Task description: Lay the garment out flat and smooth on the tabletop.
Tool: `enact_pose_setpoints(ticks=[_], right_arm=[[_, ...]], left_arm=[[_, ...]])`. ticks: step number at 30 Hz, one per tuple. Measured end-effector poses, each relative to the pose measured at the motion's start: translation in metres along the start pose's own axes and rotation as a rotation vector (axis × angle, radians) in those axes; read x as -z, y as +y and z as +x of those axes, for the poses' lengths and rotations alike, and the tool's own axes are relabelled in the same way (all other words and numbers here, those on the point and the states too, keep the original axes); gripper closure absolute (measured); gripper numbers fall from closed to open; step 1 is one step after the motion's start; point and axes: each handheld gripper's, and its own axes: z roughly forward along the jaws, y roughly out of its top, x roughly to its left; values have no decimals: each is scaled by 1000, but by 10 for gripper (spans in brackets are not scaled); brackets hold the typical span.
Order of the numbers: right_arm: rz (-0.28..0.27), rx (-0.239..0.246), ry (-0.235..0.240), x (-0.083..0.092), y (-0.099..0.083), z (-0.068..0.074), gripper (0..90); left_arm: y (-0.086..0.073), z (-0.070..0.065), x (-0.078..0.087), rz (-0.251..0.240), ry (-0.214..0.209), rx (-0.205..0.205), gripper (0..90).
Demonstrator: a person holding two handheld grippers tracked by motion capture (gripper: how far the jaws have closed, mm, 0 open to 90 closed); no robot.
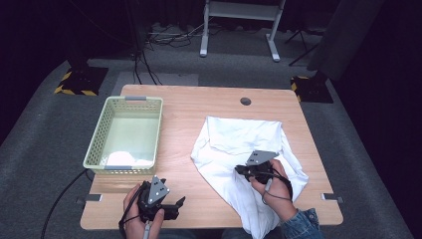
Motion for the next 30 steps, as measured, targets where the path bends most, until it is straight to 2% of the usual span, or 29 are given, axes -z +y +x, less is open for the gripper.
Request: enact_pose_setpoints(ticks=[6, 7, 8, 9, 10, 13, 15, 18, 19, 20, 22, 23, 24, 25, 27, 28, 29, 30], right_arm=[[-65, 89, 47, 20, 19, 33, 877], [-65, 89, 47, 20, 19, 33, 877], [-78, 101, 63, 23, 22, 39, 877], [-96, 135, 81, 28, 28, 52, 878], [-96, 135, 81, 28, 28, 52, 878], [-109, 194, 111, 33, 37, 72, 877], [-113, 215, 125, 33, 40, 80, 877], [-119, 267, 179, 33, 46, 102, 875], [-119, 267, 179, 33, 46, 102, 875], [-121, 278, 197, 33, 48, 107, 874], [-135, 320, 259, 31, 52, 121, 870], [-149, 379, 343, 29, 54, 132, 831], [-149, 379, 343, 29, 54, 132, 831], [-150, 413, 397, 28, 55, 138, 776], [-123, 444, 507, 24, 55, 145, 592], [-128, 433, 515, 24, 54, 146, 549], [-144, 413, 490, 24, 53, 144, 501], [-148, 400, 459, 25, 53, 139, 491]], left_arm=[[1, 0, -2, 0, -8, 0, 154], [1, 0, -2, 0, -8, 0, 154], [2, 0, -2, 0, -8, 0, 154], [2, 0, -2, -1, -10, -3, 154], [2, 0, -2, -1, -10, -3, 154], [2, 0, -2, -4, -11, 0, 154], [2, 0, -1, -6, -10, 1, 154], [3, 2, 0, -8, -13, 0, 154], [3, 2, 0, -8, -13, 0, 154], [2, 2, -1, -10, -13, 5, 154], [2, 2, -1, -11, -11, 7, 154], [2, 3, 0, -11, -12, 10, 154], [2, 3, 0, -12, -13, 10, 154], [2, 2, 0, -14, -13, 13, 154], [2, 3, 0, -15, -13, 11, 154], [2, 3, 1, -15, -14, 10, 154], [2, 3, 1, -16, -13, 13, 154], [2, 3, 0, -16, -14, 16, 154]])
